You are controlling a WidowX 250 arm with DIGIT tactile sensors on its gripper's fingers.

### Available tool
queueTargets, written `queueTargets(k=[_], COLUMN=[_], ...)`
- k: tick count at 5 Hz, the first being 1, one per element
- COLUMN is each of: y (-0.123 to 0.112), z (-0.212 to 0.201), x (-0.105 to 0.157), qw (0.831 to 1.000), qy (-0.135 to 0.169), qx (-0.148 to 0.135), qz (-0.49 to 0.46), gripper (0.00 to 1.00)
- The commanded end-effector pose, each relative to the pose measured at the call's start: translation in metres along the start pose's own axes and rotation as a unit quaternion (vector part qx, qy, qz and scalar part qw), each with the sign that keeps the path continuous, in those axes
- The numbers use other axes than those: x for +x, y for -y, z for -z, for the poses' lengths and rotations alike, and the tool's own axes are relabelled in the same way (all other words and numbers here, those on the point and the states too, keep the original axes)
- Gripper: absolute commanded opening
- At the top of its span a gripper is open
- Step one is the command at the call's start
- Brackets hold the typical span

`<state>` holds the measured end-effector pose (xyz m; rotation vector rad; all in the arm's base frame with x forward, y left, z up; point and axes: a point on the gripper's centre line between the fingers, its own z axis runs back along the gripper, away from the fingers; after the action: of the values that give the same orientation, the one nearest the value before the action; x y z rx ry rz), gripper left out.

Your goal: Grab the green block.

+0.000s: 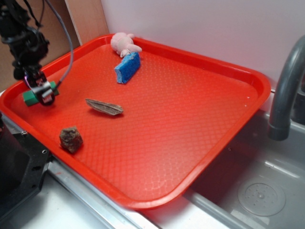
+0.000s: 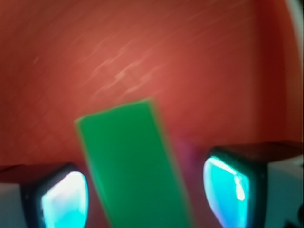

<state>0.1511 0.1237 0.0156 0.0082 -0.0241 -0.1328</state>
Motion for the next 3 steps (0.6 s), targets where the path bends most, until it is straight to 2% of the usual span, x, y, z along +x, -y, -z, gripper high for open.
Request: queueTargets(k=[1,3], y=[0.022,0.019], z=[0.008,-0.021], x=[0.0,0.003], qw=[0.998,0.99], qy=[-0.005,0.007], qx=[-0.016,-0.002], qz=[0.055,0.142], gripper=[0.0,0.0])
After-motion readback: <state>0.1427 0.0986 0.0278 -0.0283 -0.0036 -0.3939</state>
